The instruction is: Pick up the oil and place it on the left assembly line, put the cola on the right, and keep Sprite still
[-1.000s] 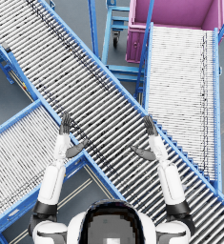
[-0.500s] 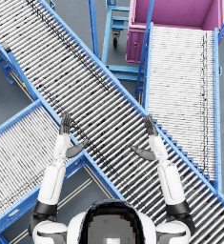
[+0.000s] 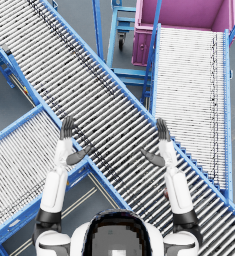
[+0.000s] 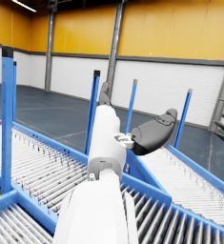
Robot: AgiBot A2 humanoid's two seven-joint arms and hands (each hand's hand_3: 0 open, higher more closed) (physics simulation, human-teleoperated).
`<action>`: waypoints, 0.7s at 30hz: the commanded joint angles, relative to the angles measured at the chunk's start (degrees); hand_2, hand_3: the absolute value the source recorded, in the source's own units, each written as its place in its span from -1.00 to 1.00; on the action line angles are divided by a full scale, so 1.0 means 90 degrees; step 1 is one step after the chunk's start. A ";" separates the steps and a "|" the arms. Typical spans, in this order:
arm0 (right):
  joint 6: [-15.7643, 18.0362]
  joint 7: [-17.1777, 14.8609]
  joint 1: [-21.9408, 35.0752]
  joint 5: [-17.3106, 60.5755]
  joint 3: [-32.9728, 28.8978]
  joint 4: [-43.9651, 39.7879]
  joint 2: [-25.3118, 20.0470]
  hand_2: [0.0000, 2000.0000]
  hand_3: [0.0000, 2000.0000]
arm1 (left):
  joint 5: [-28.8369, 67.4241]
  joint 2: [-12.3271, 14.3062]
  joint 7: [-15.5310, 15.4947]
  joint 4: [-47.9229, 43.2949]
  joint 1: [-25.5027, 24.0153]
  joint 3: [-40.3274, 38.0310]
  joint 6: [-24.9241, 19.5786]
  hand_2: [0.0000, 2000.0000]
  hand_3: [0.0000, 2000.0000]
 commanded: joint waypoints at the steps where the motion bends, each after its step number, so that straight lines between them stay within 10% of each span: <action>1: -0.0013 0.0013 0.0341 0.0000 -0.0403 0.0299 -0.0145 -1.00 -1.00 | 0.0000 0.0131 -0.0013 -0.0072 0.0434 -0.0496 -0.0013 -1.00 -1.00; 21: -0.0044 0.0045 0.0712 0.2379 -0.1500 0.0566 -0.0396 -1.00 -1.00 | 0.2628 0.0377 -0.0045 -0.0323 0.1111 -0.1369 -0.0045 -1.00 -1.00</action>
